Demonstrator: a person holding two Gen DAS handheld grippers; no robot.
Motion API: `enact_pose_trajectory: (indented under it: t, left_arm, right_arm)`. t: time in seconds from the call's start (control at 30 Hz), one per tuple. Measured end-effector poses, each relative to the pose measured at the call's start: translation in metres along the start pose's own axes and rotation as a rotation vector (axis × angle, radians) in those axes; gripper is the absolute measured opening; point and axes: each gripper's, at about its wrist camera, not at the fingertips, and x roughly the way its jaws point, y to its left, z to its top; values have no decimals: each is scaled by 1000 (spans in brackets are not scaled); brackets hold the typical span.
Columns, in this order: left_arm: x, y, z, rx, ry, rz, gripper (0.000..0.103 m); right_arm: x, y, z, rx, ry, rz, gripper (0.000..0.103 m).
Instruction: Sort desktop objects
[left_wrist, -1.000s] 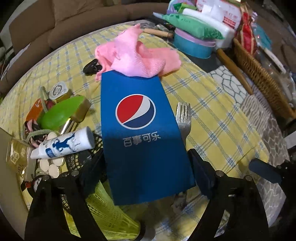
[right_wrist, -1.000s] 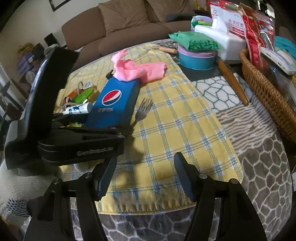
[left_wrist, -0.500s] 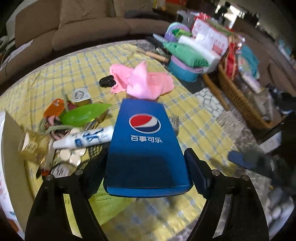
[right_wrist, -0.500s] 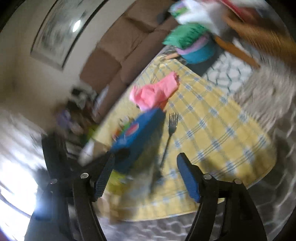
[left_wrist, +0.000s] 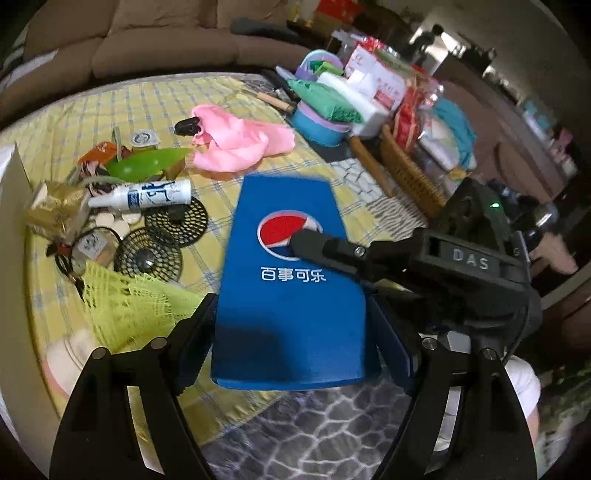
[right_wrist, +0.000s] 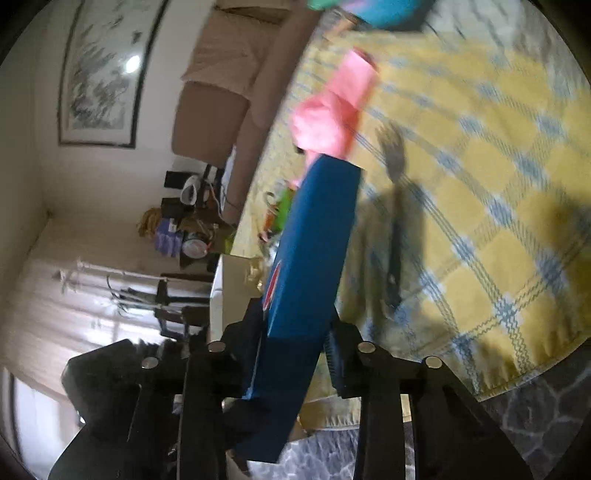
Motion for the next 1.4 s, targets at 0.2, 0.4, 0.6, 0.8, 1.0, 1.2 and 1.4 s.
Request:
enact_pose_trajectory:
  t: [0.2,0.4,0.6,0.8,1.0,1.2,1.4]
  left_arm:
    - [-54,3,5,3,-106,-75,78]
    - [-134,48,15,-13,-227,-26,78]
    - [-185,143,12,-111,-266,72,77]
    - [-168,219,12,-211,-196,129,77]
    - [-144,251,-8,-291,-146,93,80]
    - [-143,258,-16,-294,-131,73,80]
    - [-153,242,-20,-223,-93,86,67]
  right_arm:
    - [-14,80,-13,-206,-58,53,25]
    - [41,156,-26,-284,8,131,25]
    - [159,206,-38,-319,177,143,25]
    - [242,197,-43,-332,280,10,32]
    - [239,208,-40,-577,236,-287,42]
    - [215,209,-53,-638,201,-316,42]
    - [190,206,-73,-668,225,-297,42]
